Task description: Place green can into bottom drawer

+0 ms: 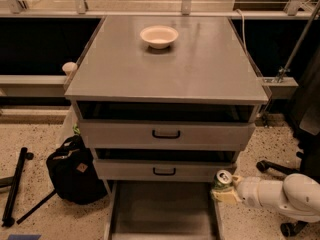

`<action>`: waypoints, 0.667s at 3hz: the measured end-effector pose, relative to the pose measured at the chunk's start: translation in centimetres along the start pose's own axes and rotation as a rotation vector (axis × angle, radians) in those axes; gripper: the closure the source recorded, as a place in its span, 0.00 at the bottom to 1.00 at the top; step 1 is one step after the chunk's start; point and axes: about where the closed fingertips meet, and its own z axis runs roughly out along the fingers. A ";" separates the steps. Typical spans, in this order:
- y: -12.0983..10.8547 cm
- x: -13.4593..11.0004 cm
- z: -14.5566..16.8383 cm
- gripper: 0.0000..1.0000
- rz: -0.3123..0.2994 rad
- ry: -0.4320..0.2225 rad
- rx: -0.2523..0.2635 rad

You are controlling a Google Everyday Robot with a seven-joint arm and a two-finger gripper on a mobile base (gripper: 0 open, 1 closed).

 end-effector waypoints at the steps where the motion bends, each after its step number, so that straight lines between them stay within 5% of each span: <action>1: -2.5 1.0 3.6 1.00 0.071 0.002 0.057; 2: -2.3 3.5 4.5 1.00 0.153 0.016 0.073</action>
Offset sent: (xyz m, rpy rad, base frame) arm 0.0054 -0.0091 -0.0895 0.0400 0.1577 -0.2299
